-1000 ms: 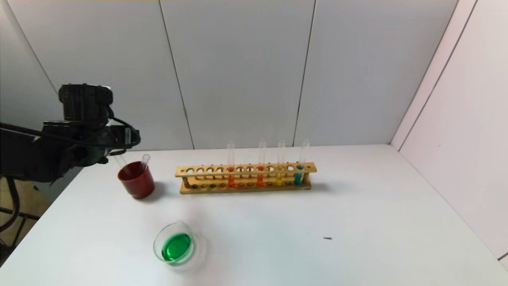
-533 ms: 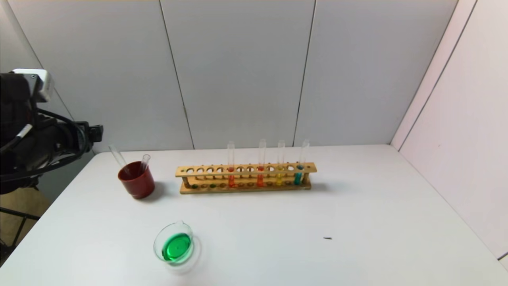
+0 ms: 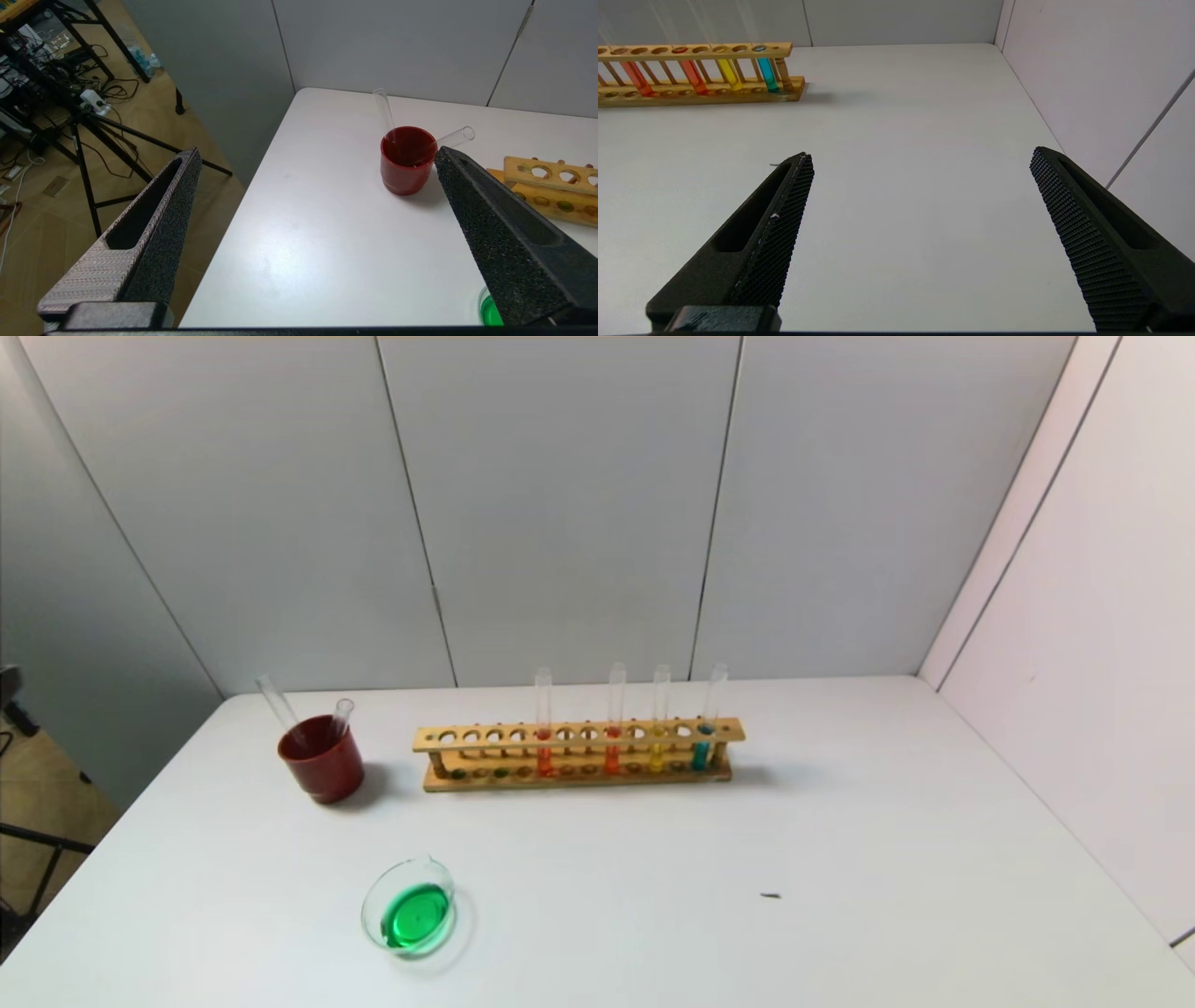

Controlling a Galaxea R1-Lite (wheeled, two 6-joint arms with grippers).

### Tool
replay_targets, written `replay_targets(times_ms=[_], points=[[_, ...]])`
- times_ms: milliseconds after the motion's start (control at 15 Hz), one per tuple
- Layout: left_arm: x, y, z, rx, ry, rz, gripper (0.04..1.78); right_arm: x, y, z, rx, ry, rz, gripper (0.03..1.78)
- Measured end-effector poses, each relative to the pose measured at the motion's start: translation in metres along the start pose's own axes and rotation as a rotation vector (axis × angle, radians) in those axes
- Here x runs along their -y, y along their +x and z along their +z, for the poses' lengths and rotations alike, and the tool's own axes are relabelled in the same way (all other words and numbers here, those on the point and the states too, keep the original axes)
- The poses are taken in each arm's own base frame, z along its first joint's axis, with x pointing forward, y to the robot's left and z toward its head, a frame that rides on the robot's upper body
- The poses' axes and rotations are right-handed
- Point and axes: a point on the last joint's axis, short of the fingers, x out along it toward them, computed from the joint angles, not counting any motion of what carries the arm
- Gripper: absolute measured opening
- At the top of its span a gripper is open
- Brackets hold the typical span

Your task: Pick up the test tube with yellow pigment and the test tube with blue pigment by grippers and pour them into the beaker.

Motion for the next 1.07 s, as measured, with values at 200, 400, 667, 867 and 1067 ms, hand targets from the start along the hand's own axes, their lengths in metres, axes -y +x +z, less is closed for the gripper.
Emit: replay_targets(times_ms=[200,400,667,867,1067], points=[[-0.031,-0.054,-0.019,0.02,-0.012,0.004,1.75,0.0,0.0,0.0,0.0,0.0,0.0,1.7],[-0.051,-0.093,-0.054,0.009,-0.002,0.053,1.75,0.0,0.0,0.0,0.0,0.0,0.001,1.7],[-0.058,-0.122,-0.106,0.075,0.022,0.063,1.75,0.0,0.0,0.0,0.0,0.0,0.0,1.7],[-0.052,-0.119,-0.142,0.127,0.013,-0.03,1.75,0.0,0.0,0.0,0.0,0.0,0.0,1.7],[-0.039,-0.097,-0.169,0.174,0.002,-0.16,1.75,0.0,0.0,0.0,0.0,0.0,0.0,1.7]])
